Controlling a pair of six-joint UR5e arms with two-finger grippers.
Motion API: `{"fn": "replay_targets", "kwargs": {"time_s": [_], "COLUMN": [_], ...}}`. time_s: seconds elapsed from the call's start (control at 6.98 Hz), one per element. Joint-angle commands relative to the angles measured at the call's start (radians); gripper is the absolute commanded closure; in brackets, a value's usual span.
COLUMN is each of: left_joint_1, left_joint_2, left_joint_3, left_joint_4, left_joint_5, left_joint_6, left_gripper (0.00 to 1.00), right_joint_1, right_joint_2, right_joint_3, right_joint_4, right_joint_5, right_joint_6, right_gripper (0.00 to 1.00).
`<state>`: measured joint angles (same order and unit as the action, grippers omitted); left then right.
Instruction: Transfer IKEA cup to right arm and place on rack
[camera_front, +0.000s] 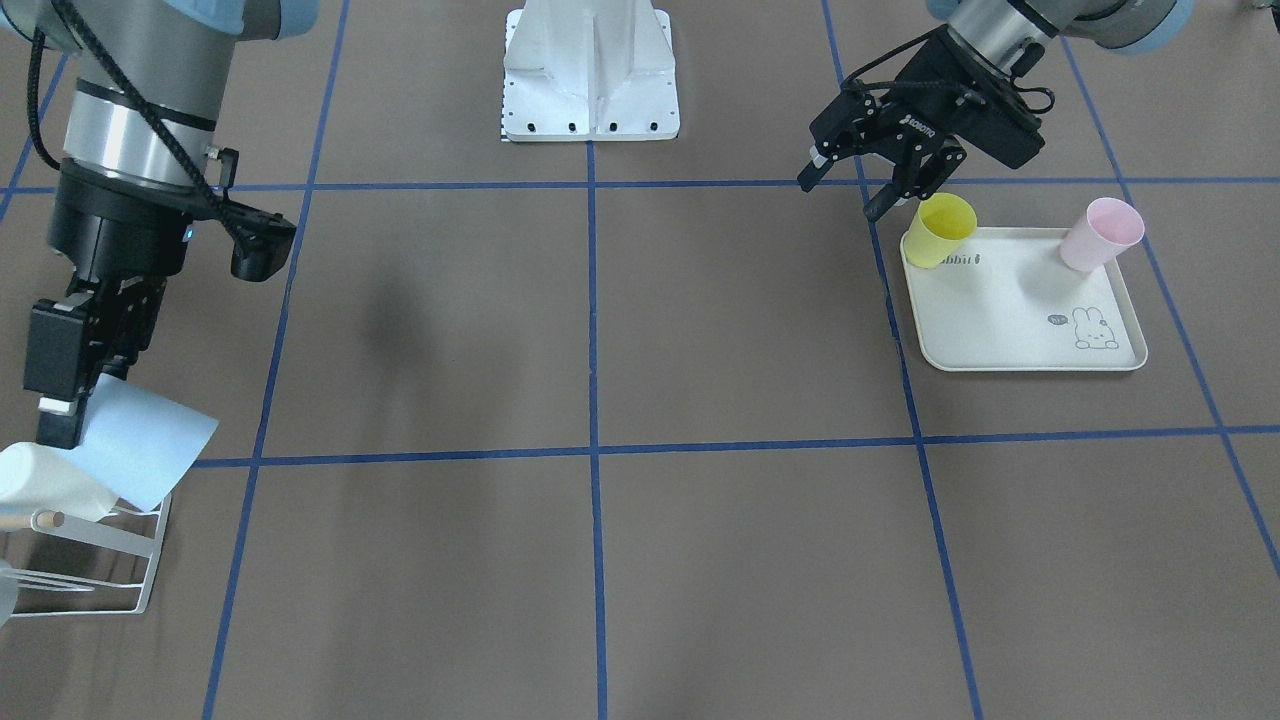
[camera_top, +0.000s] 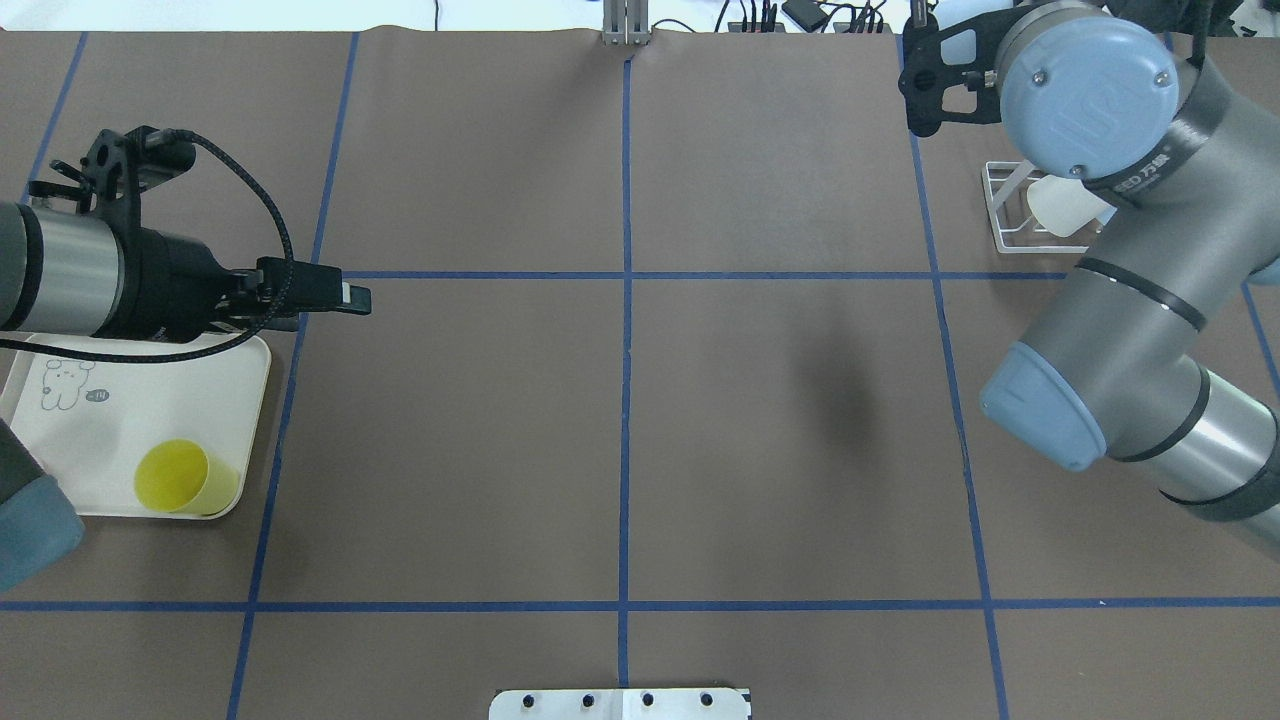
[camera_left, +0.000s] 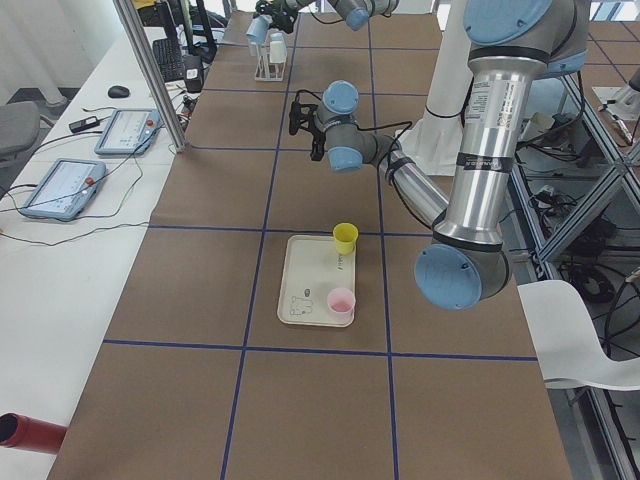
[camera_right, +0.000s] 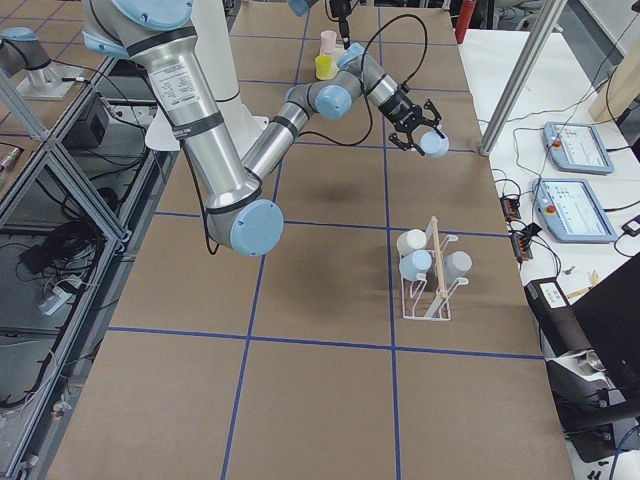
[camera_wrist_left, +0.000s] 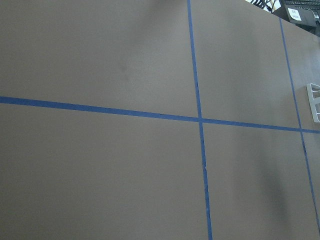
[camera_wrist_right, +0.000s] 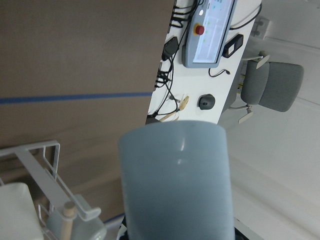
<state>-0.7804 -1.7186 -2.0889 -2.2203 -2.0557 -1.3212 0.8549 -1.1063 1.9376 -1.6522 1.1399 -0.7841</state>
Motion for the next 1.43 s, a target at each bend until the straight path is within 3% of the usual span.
{"fn": "replay_targets", "kwargs": {"time_s": [0.0,0.14,0.43,0.86,1.29], "left_joint_1": [0.0,0.0,0.0,0.0,0.0], "left_joint_2": [0.002,0.004,0.004,0.004,0.004], "left_joint_3": [-0.003,-0.005,-0.006,-0.019,-0.017], "left_joint_4": [-0.001,-0.001,-0.001,-0.001,-0.001], "left_joint_5": [0.0,0.0,0.002,0.002,0.002], "left_joint_6": [-0.003,-0.004,-0.006,-0.01,-0.013], "left_gripper": [0.0,0.0,0.0,0.0,0.0], "right_joint_1": [0.078,0.098,0.112,0.116,0.121], "right_joint_2": [0.002,0.008,0.006,-0.009,-0.056], "right_joint_3": [-0.063,-0.106,-0.153,-0.359,-0.353], "right_joint_4": [0.002,0.003,0.003,0.262,0.269], "right_joint_5": [0.004,0.007,0.009,0.015,0.035], "right_joint_6": [-0.229,-0.362,-0.392,-0.463,-0.549], "right_gripper": [0.86,0.86,0.89,0.85,0.84]}}
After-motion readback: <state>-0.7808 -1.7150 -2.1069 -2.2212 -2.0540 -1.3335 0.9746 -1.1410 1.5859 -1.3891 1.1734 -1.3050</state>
